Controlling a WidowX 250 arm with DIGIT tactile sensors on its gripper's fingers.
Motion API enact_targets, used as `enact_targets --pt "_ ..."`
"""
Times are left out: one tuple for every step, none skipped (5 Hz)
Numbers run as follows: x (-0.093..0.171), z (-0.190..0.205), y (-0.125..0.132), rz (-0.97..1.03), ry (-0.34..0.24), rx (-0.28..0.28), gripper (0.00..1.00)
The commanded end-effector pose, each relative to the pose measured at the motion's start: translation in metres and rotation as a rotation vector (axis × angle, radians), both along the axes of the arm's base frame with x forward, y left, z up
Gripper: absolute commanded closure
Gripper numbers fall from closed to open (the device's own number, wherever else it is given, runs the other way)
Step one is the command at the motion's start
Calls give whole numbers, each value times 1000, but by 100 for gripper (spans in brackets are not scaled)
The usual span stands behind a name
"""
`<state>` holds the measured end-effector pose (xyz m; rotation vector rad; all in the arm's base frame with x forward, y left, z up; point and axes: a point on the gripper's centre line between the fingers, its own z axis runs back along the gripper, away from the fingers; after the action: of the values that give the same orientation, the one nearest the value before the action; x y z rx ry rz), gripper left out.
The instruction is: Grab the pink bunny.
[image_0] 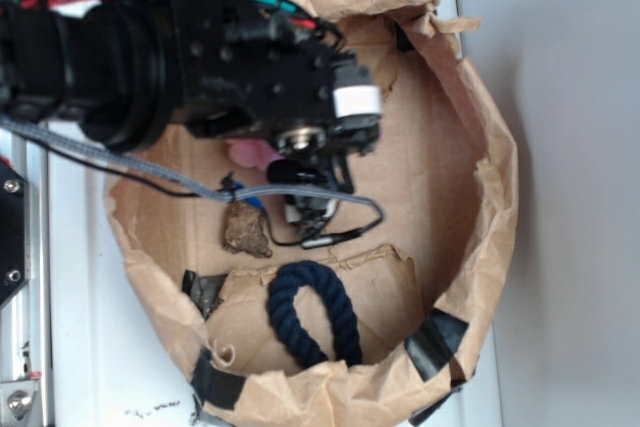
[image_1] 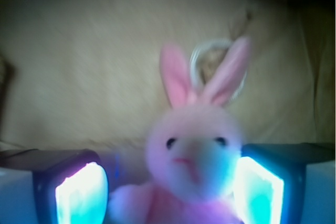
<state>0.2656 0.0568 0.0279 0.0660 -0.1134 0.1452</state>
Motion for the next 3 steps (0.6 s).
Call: enact_targets --pt "-4 -5 -16 -63 -29 33 100" --pt "-5 -9 -18 -77 -33 45 100" --pt "-6 -1 -18 -79 -36 23 100"
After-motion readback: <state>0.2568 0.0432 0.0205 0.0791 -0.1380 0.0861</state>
